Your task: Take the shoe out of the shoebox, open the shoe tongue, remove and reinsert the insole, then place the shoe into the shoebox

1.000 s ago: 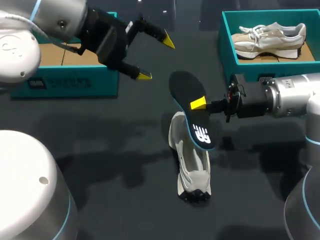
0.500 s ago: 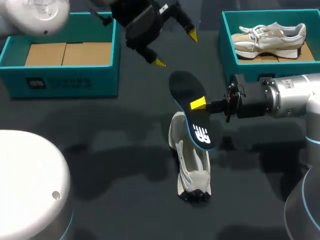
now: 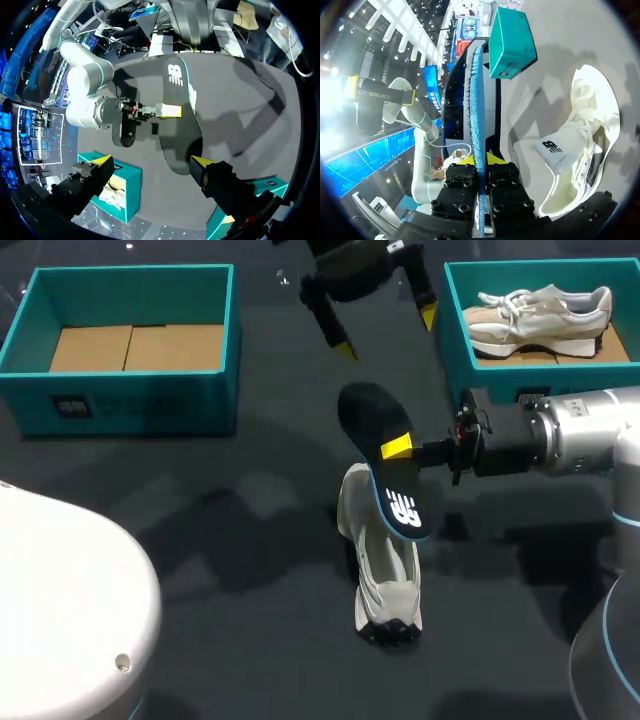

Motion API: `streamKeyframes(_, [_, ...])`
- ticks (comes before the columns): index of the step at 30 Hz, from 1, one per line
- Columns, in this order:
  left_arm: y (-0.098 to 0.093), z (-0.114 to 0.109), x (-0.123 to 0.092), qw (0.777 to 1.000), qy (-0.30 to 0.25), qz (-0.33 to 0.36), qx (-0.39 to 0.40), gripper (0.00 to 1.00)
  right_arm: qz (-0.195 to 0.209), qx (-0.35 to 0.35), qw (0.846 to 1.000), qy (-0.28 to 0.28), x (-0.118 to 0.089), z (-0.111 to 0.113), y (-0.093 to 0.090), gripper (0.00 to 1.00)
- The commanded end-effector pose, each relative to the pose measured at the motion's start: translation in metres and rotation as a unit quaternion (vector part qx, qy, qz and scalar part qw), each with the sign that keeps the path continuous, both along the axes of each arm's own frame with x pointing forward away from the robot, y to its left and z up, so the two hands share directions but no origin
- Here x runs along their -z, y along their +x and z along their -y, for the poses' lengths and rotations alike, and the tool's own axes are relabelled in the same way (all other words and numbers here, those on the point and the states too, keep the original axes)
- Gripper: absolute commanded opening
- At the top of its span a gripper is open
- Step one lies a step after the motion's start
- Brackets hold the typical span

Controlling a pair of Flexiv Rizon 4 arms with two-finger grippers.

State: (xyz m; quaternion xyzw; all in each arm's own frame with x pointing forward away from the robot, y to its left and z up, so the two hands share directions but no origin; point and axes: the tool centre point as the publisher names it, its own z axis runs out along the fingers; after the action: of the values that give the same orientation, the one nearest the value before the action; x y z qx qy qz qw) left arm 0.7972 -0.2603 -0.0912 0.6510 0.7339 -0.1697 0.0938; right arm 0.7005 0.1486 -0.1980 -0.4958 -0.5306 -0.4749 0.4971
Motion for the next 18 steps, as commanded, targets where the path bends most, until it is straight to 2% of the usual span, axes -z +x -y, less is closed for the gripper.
streamKeyframes(1, [0.0017, 0.0141, 0.0014, 0.975, 0.22, -0.02, 0.026, 1.0, 0.0, 0.001, 1.0, -0.001, 0.0002, -0.0011, -0.0007, 0.0])
streamKeyframes(11, [-0.0006, 0.0187, 0.0031, 0.97, 0.24, -0.022, 0.017, 1.0, 0.0, 0.001, 1.0, -0.001, 0.0002, -0.0011, -0.0007, 0.0])
streamKeyframes(18, [-0.001, 0.0187, 0.0041, 0.972, 0.234, -0.025, 0.007, 1.0, 0.0, 0.001, 1.0, -0.001, 0.0002, -0.0011, -0.0007, 0.0])
